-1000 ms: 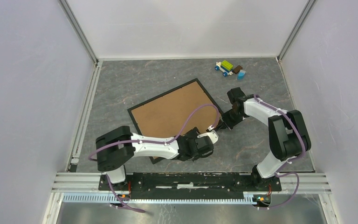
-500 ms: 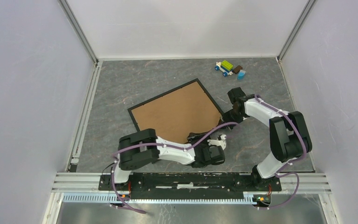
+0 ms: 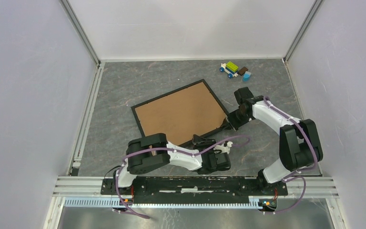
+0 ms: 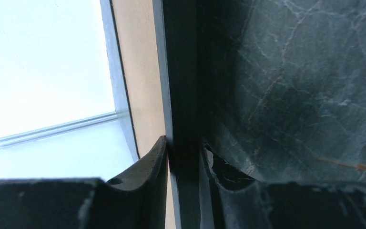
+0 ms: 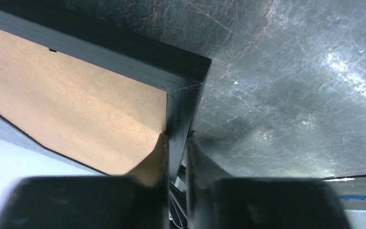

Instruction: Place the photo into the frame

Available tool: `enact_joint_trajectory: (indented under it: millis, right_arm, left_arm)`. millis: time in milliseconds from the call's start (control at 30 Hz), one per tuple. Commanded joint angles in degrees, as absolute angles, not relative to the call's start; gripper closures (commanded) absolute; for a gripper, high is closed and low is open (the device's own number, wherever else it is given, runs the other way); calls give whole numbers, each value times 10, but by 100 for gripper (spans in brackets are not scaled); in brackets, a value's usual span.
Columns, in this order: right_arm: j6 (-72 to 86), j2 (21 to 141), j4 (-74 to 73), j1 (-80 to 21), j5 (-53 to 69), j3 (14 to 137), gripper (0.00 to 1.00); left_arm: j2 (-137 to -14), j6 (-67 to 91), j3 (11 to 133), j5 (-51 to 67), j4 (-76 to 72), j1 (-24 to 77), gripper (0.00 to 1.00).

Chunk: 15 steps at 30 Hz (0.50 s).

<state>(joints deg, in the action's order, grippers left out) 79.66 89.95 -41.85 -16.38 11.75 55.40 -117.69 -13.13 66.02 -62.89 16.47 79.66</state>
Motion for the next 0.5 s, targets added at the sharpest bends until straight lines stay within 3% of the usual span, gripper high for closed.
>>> enact_joint_trajectory:
  millis: [0, 67, 100, 233, 333, 467]
  right_arm:
    - [750, 861, -455, -166, 81, 611, 63]
    - [707, 844, -465, -165, 20, 650, 34]
    - [675, 830, -449, -165, -8, 672, 25]
    - [477, 763, -409, -158, -128, 741, 22]
    - [318, 685, -342, -150, -145, 743, 23]
    - [225, 595, -323, -144, -243, 749, 19]
  left_arm:
    - [-1109, -143, 665, -660, 169, 791, 91]
    - [-1080, -141, 669, -664, 189, 791, 98]
    - [-1066, -141, 675, -667, 207, 790, 98]
    - [-1023, -130, 742, -688, 297, 791, 98]
    - [-1003, -108, 831, -683, 394, 791, 98]
    - [-1001, -72, 990, -637, 543, 790, 98]
